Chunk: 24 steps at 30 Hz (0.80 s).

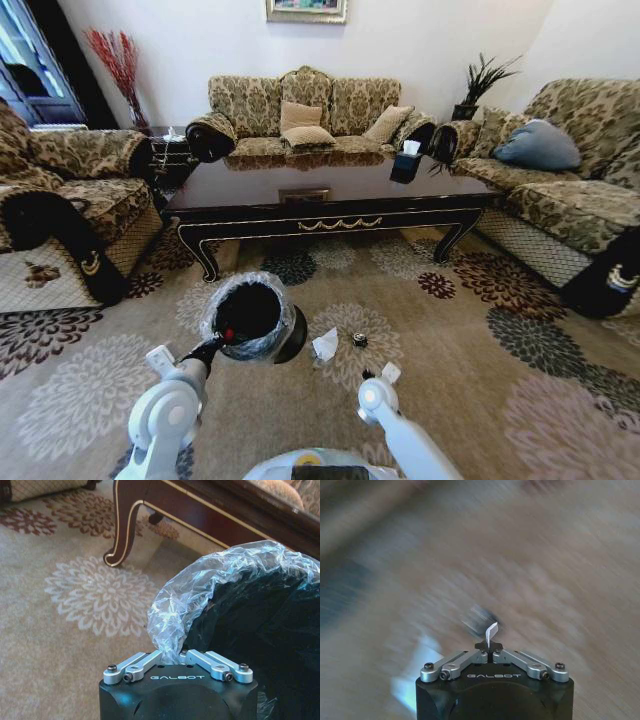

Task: Move to the front of the table and pick up the trash from the floor, then place it into the trash bin.

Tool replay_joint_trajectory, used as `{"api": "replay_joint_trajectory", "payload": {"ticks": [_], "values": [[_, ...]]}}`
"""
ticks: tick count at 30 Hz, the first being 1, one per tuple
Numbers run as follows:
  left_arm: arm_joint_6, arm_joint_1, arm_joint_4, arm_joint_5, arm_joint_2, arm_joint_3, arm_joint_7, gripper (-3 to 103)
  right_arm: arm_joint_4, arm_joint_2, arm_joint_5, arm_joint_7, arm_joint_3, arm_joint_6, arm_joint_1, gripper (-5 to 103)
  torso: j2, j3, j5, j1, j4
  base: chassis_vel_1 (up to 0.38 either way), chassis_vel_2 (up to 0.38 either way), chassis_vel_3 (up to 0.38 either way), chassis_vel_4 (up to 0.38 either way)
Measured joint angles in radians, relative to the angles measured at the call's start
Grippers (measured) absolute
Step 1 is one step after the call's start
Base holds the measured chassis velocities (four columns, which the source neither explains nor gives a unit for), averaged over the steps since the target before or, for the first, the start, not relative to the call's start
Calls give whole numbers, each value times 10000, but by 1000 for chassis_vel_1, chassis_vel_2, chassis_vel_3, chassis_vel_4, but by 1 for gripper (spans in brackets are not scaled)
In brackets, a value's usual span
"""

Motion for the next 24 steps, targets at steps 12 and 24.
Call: {"api": "replay_joint_trajectory", "payload": {"ticks": [12, 24], "values": [[-85, 11, 951, 348, -215, 637, 124, 2, 1053, -2236, -1355, -6414, -2250, 4060, 1734, 0, 0, 0, 0, 0, 1, 0, 0, 0, 0], [-95, -150, 1433, 817, -523, 1338, 197, 2, 214, -2483, -3097, -8780, -4348, 5573, 2617, 0, 0, 0, -1, 0, -1, 0, 0, 0, 0]]}}
